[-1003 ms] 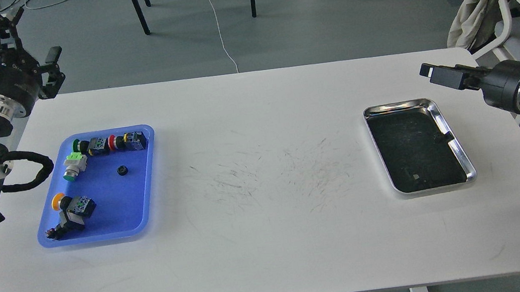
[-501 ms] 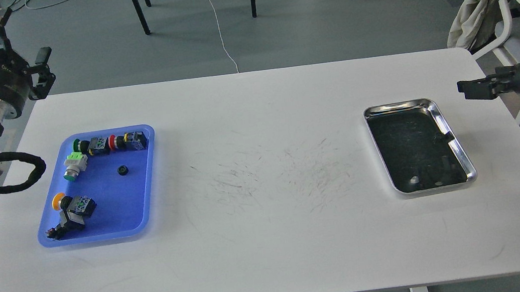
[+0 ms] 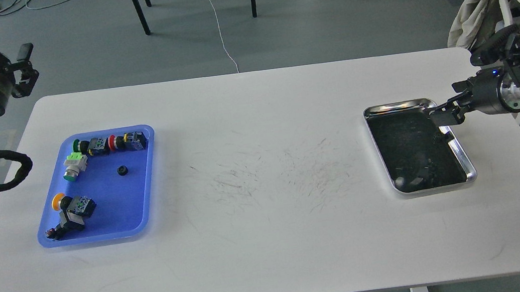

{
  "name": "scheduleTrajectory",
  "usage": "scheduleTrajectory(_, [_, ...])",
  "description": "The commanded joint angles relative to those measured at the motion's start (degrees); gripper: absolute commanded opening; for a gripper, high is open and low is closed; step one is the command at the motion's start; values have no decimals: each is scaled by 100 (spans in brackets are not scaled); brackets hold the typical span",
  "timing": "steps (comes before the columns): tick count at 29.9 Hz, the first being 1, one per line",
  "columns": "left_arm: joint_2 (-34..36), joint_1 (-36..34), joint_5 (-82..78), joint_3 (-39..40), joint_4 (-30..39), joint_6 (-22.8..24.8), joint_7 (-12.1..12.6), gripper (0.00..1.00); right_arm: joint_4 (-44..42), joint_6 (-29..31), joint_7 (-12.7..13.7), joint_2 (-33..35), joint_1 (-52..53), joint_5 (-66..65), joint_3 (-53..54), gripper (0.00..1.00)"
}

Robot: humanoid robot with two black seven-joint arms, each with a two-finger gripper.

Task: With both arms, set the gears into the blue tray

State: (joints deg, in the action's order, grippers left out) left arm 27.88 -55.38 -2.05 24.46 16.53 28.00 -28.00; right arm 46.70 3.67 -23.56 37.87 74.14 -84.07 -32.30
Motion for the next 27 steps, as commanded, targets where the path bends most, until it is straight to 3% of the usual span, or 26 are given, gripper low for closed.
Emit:
scheduleTrajectory(1, [15, 9, 2, 6, -1, 0, 0, 99, -90, -15, -9, -25, -57, -4, -118, 93])
scheduleTrajectory(27, [33, 9, 108, 6, -1, 0, 0, 99, -723, -376, -9, -535, -787, -4, -118, 93])
